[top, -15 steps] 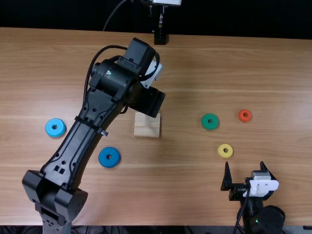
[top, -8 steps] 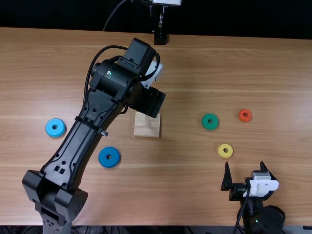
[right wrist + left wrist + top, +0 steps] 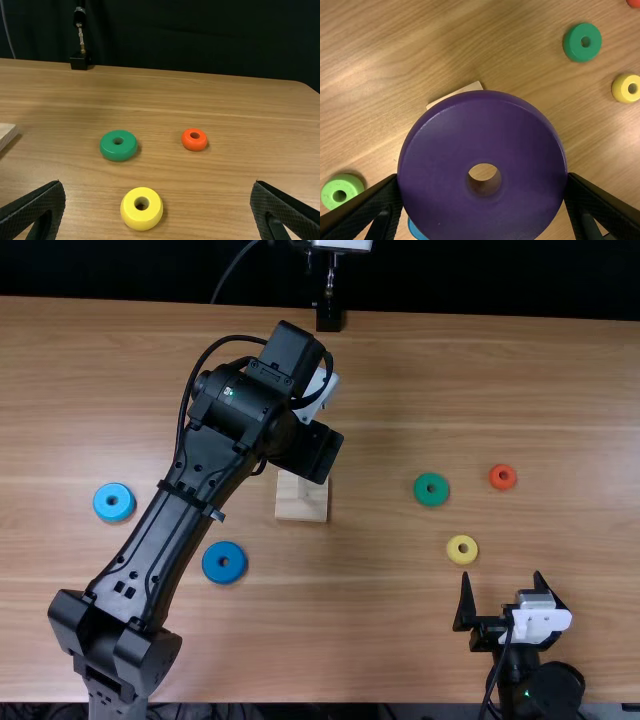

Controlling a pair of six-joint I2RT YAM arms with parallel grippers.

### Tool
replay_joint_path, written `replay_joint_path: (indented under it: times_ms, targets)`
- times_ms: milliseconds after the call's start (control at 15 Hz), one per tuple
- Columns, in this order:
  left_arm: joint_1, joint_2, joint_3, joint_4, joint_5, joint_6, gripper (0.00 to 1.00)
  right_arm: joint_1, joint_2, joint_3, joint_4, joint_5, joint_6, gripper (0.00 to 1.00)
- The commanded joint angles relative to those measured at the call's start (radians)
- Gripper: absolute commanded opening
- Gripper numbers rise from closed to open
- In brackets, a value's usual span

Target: Build the Hanoi tower: stack the rings onto the peg from bottom to top in this color order: purple, dark blue, light blue, dark green, light green, yellow, orange.

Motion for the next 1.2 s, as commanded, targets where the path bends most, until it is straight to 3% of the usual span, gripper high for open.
replay_joint_path:
  times_ms: [0,1133]
  targets:
    - [-0.008,0.022,0.023,0.0,0.013,-0.012,0.0,-0.006,-0.013,-0.056,-0.07,-0.005,-0.002,1.0]
    - [-0.004,0.069,-0.013,0.0,0.01,-0.01,0.0,-0.006,-0.013,-0.056,-0.07,-0.005,-0.002,1.0]
